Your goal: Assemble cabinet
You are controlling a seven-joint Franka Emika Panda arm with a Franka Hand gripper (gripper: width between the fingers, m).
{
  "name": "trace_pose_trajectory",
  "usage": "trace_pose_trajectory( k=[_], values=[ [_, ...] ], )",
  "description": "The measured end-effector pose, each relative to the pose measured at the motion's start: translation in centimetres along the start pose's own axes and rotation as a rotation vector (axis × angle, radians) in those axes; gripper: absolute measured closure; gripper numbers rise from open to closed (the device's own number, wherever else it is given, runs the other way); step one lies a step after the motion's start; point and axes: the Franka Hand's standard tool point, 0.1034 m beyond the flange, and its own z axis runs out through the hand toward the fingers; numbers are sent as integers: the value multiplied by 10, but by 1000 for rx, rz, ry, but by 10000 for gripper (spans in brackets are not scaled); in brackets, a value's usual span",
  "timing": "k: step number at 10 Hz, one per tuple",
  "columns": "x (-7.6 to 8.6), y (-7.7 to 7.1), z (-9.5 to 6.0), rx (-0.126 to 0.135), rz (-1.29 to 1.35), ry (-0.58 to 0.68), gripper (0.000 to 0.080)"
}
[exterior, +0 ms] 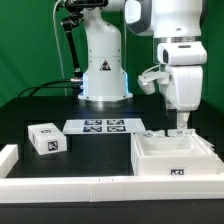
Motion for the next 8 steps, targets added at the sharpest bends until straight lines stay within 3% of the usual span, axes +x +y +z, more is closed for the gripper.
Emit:
trace_pose_trajectory(
  k=[1,6,8],
  values=[
    [4,-9,3,13,-10,2,3],
    [0,-6,8,19,-38,4,3],
    [16,-24,15,31,-49,20,3]
  ],
)
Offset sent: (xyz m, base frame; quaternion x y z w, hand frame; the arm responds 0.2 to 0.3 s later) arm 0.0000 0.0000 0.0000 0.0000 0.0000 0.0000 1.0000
